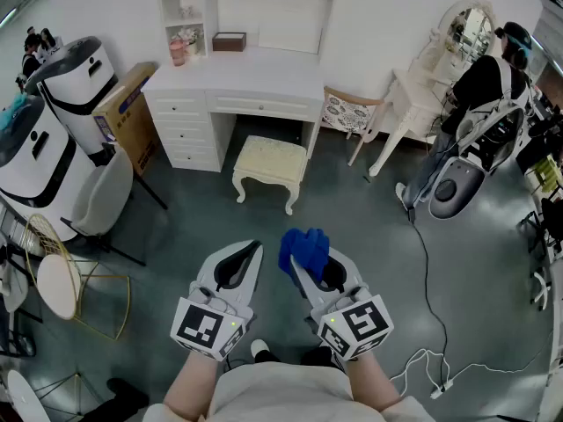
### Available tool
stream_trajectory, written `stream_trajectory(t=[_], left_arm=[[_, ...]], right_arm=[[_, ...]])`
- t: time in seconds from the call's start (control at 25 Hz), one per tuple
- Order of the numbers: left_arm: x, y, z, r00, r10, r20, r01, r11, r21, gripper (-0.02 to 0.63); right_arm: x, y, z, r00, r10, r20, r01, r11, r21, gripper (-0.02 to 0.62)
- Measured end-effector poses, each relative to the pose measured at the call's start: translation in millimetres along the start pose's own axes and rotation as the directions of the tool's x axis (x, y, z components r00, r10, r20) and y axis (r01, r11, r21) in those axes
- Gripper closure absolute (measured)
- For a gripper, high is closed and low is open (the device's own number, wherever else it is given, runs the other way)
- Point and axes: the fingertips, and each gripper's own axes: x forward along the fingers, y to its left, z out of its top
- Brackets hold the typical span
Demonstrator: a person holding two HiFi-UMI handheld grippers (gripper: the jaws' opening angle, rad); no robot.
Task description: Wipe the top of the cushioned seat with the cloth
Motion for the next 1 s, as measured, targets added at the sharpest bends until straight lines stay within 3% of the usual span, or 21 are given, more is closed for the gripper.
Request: stream_trajectory(t=[1.0], left_arm=[[2,32,-18,0.999,-0.033,-0.014,0.033,0.999,-0.009,0.607]], right_arm=[[26,7,-15,0.999,-0.038,0.0,0.038,0.998,0.056,0.471]])
